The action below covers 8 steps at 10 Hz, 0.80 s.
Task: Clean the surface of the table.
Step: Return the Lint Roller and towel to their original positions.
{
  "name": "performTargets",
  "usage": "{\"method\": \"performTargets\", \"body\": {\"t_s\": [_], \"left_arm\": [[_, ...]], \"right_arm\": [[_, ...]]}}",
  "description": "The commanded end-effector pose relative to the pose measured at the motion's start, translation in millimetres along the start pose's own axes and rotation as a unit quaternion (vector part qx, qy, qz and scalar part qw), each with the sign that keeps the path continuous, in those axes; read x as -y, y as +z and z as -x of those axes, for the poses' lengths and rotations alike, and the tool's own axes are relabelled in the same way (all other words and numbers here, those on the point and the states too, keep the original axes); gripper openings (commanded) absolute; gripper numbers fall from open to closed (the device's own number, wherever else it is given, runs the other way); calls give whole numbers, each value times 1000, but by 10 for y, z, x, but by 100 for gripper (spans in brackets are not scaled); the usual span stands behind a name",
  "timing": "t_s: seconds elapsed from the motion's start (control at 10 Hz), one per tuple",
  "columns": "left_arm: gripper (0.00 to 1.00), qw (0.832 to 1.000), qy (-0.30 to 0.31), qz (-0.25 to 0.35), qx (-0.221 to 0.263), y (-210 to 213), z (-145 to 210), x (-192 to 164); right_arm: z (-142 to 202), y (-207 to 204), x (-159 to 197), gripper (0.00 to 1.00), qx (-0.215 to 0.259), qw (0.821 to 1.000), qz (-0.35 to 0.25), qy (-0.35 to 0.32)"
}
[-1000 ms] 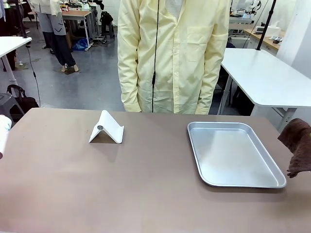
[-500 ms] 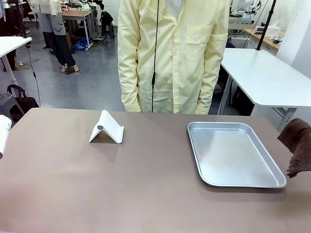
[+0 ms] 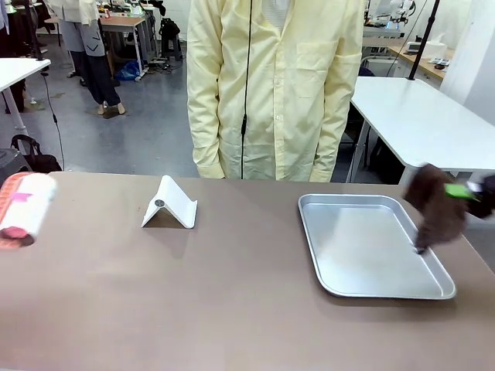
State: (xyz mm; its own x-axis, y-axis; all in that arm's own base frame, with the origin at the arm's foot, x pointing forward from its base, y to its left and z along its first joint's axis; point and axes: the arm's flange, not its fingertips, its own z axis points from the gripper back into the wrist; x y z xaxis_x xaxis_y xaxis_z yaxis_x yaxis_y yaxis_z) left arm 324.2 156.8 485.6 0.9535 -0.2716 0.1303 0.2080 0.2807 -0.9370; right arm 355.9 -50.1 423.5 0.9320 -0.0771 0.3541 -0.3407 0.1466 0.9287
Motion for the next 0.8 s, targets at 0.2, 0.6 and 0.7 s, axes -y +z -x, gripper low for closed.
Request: {"method": "performTargets", "body": {"t_s": [0.2, 0.6, 0.7], "left_arm": [[22, 995, 36, -80, 40, -637, -1118, 722], [22, 974, 109, -194, -30, -1541, -2164, 809], [22, 965, 130, -228, -20, -1698, -2382, 674]], "right_arm": [[-748, -1439, -170, 9, 1, 998, 59, -20], [-774, -2636, 264, 9, -87, 985, 139, -49], [-712, -2810, 443, 9, -108, 979, 159, -62]]}}
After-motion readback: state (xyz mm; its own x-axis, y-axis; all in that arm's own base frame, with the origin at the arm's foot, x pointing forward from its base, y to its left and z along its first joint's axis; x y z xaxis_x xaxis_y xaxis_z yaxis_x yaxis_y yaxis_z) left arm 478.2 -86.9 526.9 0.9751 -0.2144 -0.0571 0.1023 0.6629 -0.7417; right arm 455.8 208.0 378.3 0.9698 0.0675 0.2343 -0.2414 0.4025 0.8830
